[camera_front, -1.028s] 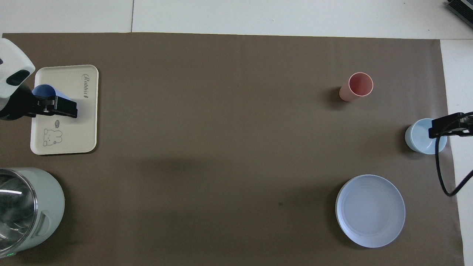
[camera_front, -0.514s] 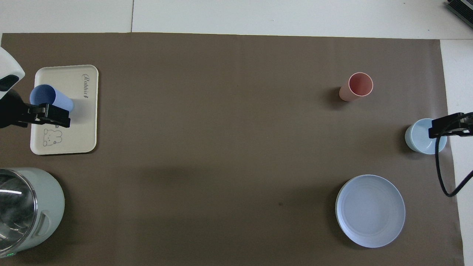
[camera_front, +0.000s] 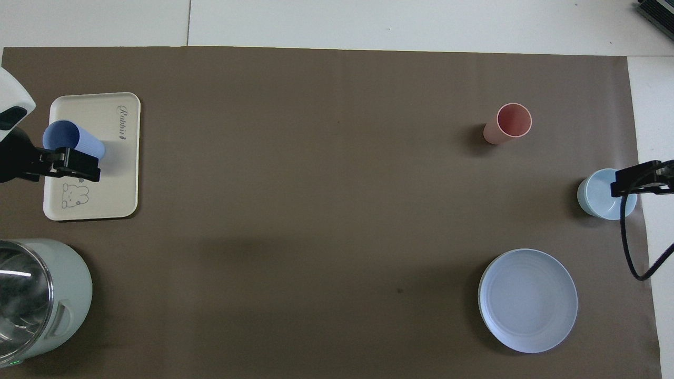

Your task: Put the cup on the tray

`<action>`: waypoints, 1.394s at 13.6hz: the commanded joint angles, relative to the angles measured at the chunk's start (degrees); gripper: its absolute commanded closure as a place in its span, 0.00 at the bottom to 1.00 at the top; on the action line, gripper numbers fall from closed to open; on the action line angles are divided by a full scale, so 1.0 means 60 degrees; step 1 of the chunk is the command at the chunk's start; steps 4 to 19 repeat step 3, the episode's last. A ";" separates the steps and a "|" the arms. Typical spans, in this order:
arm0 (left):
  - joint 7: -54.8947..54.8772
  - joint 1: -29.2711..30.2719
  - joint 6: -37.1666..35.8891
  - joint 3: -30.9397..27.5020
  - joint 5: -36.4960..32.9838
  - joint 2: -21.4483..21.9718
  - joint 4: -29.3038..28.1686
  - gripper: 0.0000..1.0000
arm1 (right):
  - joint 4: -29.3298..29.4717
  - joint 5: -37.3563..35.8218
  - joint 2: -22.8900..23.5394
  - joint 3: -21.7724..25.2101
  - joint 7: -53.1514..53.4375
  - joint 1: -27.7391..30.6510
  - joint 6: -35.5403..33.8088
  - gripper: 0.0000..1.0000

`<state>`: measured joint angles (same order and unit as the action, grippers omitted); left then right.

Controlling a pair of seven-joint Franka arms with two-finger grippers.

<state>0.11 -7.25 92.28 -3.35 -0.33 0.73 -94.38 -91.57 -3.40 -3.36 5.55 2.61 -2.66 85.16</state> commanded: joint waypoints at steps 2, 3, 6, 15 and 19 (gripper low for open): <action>0.0039 -0.0095 -0.0028 -0.0115 0.0026 0.0156 -0.0105 0.00 | 0.0042 0.0141 -0.0069 -0.0017 -0.0302 0.0063 -0.0131 0.00; 0.0039 -0.0095 -0.0043 -0.0115 0.0026 0.0156 -0.0106 0.00 | 0.0042 0.0141 -0.0069 -0.0031 -0.0303 0.0063 -0.0146 0.00; 0.0039 -0.0095 -0.0043 -0.0115 0.0026 0.0156 -0.0106 0.00 | 0.0042 0.0141 -0.0069 -0.0031 -0.0303 0.0063 -0.0146 0.00; 0.0039 -0.0095 -0.0043 -0.0115 0.0026 0.0156 -0.0106 0.00 | 0.0042 0.0141 -0.0069 -0.0031 -0.0303 0.0063 -0.0146 0.00; 0.0039 -0.0095 -0.0043 -0.0115 0.0026 0.0156 -0.0106 0.00 | 0.0042 0.0141 -0.0069 -0.0031 -0.0303 0.0063 -0.0146 0.00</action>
